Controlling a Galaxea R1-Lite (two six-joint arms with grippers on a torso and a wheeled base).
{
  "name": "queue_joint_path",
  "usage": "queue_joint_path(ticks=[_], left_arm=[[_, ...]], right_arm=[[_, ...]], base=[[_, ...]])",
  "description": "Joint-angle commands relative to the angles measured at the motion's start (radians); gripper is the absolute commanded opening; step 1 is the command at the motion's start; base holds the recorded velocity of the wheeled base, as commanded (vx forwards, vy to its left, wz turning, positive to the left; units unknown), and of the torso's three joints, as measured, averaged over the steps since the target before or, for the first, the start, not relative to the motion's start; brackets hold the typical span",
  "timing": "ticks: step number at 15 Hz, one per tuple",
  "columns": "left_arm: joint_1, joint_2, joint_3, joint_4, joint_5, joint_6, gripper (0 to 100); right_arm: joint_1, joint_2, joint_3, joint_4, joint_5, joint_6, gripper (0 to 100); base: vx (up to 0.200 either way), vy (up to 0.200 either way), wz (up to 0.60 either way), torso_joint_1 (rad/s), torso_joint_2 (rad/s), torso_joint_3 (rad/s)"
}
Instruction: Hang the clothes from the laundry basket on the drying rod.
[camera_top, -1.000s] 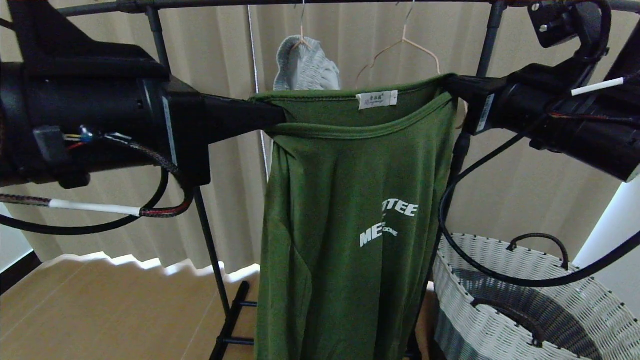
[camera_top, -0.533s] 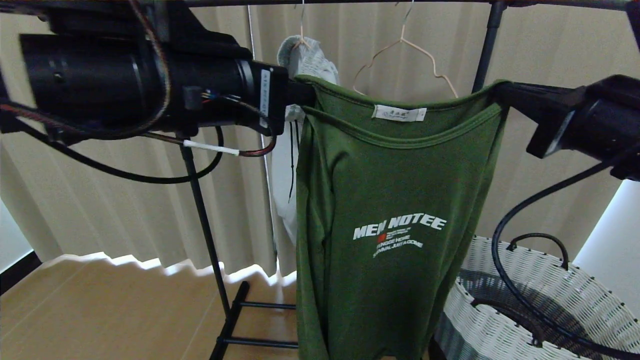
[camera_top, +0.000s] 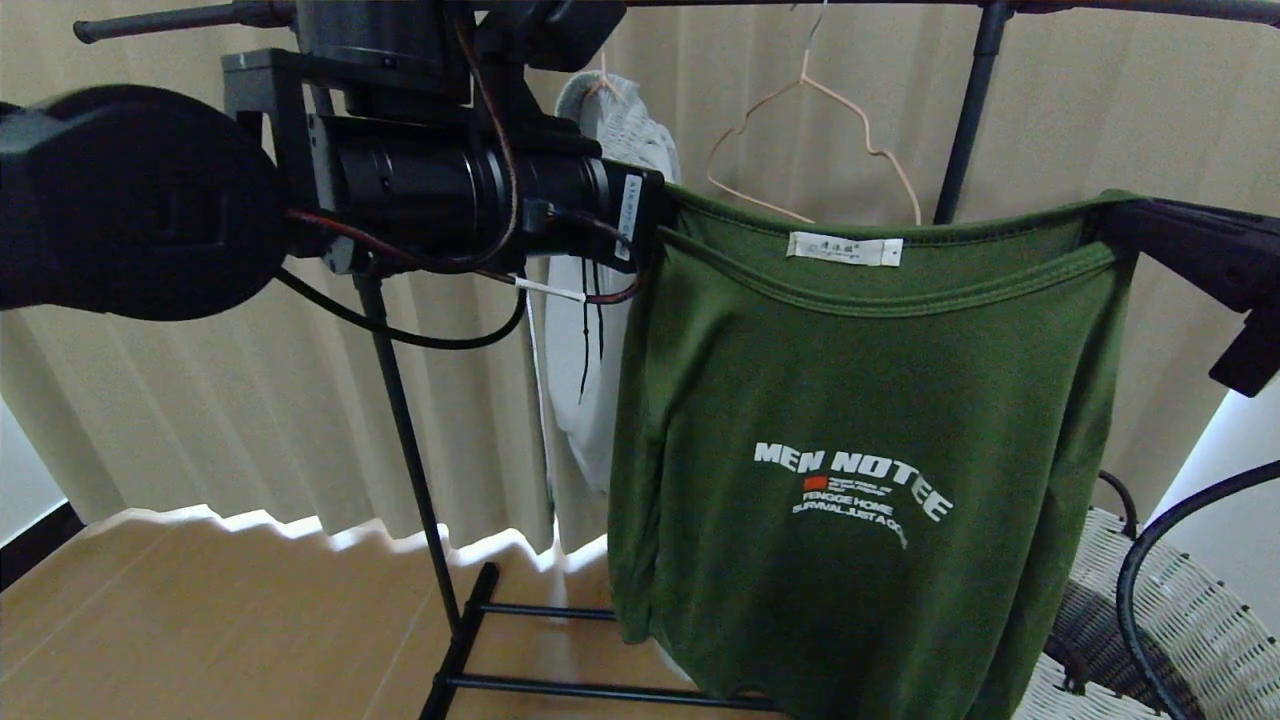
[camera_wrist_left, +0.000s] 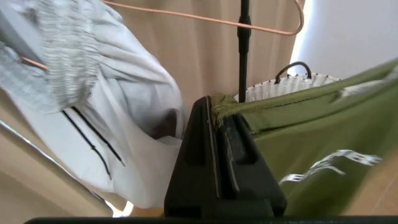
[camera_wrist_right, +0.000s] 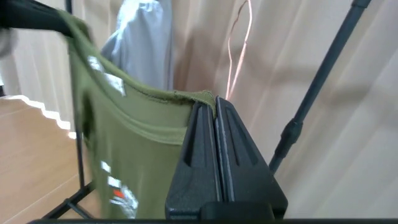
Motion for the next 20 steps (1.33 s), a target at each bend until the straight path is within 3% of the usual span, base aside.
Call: queue_joint_path(ticks=[1, 7, 10, 15, 20], left_arm=[[0.0, 0.039, -0.023, 0.0, 0.012, -0.002, 0], [0.003, 0.044, -0.017, 0.004, 0.028, -0.007, 0], [0.006, -0.065, 0.093, 0.001, 0.026, -0.007, 0], [0.004, -0.235, 0.264, 0.001, 0.02, 0.003, 0], [-0.019, -0.343, 0.363, 0.004, 0.017, 0.007, 0]], right_arm=[[0.025, -0.019, 0.008, -0.001, -0.002, 0.0, 0], [0.053, -0.007, 0.012, -0.001, -0.007, -0.001, 0], [0.011, 0.074, -0.012, -0.016, -0.007, 0.0, 0], [-0.018, 0.248, -0.156, -0.021, -0.005, 0.006, 0], [-0.03, 0.367, -0.239, -0.094, -0.004, 0.011, 0]], base=[[0.0, 0.0, 0.0, 0.0, 0.0, 0.0], [0.0, 0.0, 0.0, 0.0, 0.0, 0.0], [0.0, 0.0, 0.0, 0.0, 0.0, 0.0], [0.0, 0.0, 0.0, 0.0, 0.0, 0.0], [0.0, 0.0, 0.0, 0.0, 0.0, 0.0]])
